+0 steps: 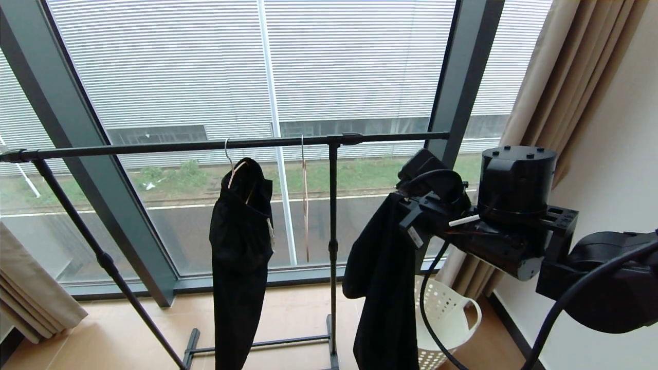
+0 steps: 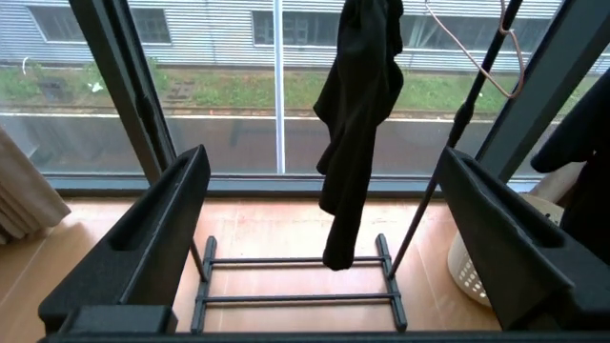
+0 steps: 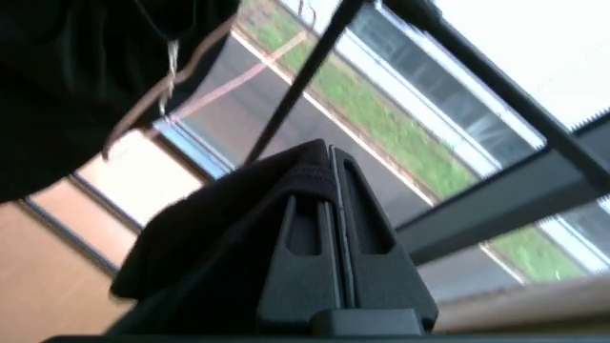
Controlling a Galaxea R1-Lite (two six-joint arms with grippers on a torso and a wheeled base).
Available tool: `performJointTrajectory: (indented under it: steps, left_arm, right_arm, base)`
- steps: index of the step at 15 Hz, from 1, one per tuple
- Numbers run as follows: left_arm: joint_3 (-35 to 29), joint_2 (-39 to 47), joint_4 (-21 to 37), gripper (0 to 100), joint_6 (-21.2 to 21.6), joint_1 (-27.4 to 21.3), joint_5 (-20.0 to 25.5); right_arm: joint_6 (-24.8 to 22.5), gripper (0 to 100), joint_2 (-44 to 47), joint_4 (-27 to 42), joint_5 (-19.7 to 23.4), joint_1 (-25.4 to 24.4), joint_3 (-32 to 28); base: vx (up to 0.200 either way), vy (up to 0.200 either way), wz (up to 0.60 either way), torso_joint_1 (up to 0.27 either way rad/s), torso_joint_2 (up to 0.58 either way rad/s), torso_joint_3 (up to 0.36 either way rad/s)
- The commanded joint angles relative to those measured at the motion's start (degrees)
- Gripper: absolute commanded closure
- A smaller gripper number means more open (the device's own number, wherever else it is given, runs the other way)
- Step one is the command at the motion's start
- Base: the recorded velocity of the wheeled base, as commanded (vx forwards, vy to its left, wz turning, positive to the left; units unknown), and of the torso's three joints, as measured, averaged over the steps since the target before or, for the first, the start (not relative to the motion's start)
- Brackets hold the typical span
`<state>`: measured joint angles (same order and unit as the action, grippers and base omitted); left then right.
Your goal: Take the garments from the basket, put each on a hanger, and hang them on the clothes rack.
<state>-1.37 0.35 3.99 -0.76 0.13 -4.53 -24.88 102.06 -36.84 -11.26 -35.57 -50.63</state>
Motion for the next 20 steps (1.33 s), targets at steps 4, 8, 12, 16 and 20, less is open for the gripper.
performJointTrajectory:
  steps: [4,8,12,16,20]
  left_arm:
    - [-5.3,28.6,-1.3,0,-1.5,-4.8,11.4]
    - [-14.8,49.7,-2.5,0,-9.9,-12.7,17.9]
    - [-18.5,66.5,-13.9,0,-20.4,-27.6,17.8]
    - [-18.8,81.6,-26.7,0,-23.5,-35.2,17.7]
    - [-21.2,92.3,-34.3,0,-23.8,-38.5,17.2]
  right_arm:
    - [10.6,100,-12.6,34.8,-4.3,-3.9,-6.1]
    - [29.3,100,-6.2,57.1,-4.4,-5.6,-23.0]
    - [36.2,100,-3.0,57.5,-4.2,-7.1,-27.0]
    - [39.7,100,-1.4,56.6,-3.7,-7.1,-27.0]
    - [39.7,100,-0.1,52.7,-3.6,-8.0,-27.2]
  base:
    - [0.000,0.000,0.00,0.000,0.00,0.000]
    - [0.000,0.000,0.00,0.000,0.00,0.000]
    - [0.000,0.000,0.00,0.000,0.00,0.000]
    - [0.000,0.000,0.00,0.000,0.00,0.000]
    - [0.000,0.000,0.00,0.000,0.00,0.000]
